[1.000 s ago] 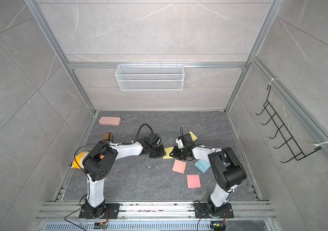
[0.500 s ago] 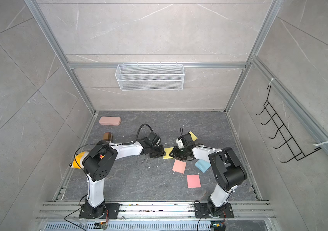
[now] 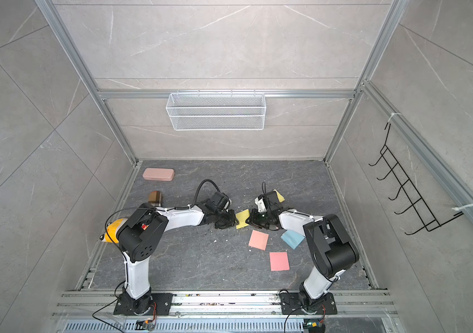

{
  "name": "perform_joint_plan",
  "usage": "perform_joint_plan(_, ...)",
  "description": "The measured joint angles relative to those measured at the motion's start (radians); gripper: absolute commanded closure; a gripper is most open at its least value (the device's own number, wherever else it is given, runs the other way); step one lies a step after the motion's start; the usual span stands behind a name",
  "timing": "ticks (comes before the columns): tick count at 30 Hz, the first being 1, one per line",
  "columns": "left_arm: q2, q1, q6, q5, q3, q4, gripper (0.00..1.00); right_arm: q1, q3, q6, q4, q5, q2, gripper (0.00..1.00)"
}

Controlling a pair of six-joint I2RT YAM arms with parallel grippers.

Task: Tear off pages from different memo pads
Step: Pick up the memo pad from the center of the board.

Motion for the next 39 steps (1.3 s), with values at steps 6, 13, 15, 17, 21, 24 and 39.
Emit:
perform_joint_plan(6, -0.174, 0.158, -0.076, 0.156, -0.243, 0.203, 0.34, 0.0, -0.012, 0.058, 0.009, -0.089, -0.066, 0.93)
perform_joint_plan(13, -0.328, 0.222, -0.159, 0.277, -0.341, 0.397, 0.27, 0.028, -0.017, 0.167, 0.016, -0.227, -0.207, 0.94)
perform_joint_plan(15, -0.335, 0.217, -0.188, 0.306, -0.345, 0.449, 0.31, 0.044, -0.017, 0.202, 0.031, -0.255, -0.226, 0.93)
perform_joint_plan(17, -0.335, 0.213, -0.217, 0.326, -0.351, 0.492, 0.38, 0.063, -0.018, 0.237, 0.048, -0.28, -0.234, 0.94)
perform_joint_plan(21, -0.335, 0.213, -0.265, 0.364, -0.359, 0.549, 0.6, 0.084, -0.019, 0.291, 0.065, -0.307, -0.236, 0.94)
perform_joint_plan(24, -0.338, 0.213, -0.278, 0.377, -0.361, 0.567, 0.63, 0.084, -0.019, 0.317, 0.079, -0.314, -0.238, 0.94)
perform_joint_plan(39, -0.417, 0.219, -0.303, 0.409, -0.404, 0.581, 0.87, 0.085, -0.074, 0.482, 0.254, -0.343, -0.24, 0.93)
